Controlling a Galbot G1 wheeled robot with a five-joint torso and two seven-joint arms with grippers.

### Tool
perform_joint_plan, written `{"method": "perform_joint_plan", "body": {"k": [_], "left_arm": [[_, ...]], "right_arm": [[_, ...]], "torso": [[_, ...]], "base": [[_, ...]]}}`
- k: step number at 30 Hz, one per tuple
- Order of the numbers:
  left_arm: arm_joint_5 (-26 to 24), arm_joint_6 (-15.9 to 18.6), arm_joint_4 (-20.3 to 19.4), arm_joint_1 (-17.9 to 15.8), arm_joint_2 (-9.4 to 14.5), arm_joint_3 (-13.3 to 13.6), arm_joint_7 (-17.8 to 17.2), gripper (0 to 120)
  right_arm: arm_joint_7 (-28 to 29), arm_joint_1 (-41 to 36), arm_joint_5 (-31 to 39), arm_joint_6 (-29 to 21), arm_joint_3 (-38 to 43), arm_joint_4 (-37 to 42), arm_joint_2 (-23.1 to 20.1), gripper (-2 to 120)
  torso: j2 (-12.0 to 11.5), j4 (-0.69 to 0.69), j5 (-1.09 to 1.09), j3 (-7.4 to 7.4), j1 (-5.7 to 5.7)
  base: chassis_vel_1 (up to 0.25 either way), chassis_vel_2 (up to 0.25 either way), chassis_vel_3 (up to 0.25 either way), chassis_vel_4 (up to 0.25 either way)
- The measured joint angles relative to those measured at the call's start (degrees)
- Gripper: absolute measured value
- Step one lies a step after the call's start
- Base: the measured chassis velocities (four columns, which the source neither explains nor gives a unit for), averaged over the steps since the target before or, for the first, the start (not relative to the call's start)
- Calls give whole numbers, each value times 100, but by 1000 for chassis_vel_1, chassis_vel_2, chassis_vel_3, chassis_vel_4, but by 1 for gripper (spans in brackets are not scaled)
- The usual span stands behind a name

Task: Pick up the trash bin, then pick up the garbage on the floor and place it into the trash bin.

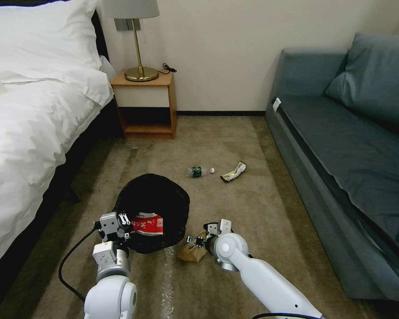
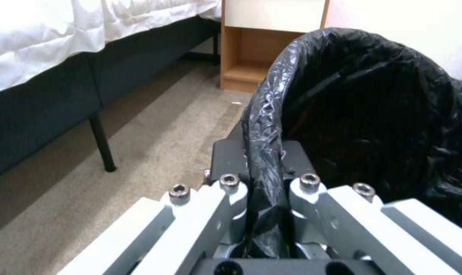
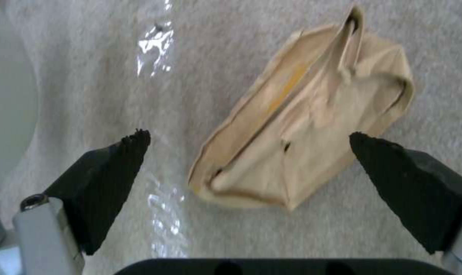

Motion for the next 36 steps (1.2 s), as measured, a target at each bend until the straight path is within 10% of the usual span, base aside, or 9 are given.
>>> {"method": "perform_joint_plan", "body": {"k": [16, 36], "left_arm": [[146, -22, -97, 71, 2, 7, -3, 5], [130, -22, -92, 65, 2, -9, -15, 5]], "right_arm": [[-652, 29, -950, 285, 160, -1151, 336, 99], [-932, 16, -1377, 609, 131, -1302, 315, 29]], "torso": [[0, 0, 0, 0, 0], [0, 0, 0, 0, 0]], "base": [[0, 0, 0, 0], [0, 0, 0, 0]]}}
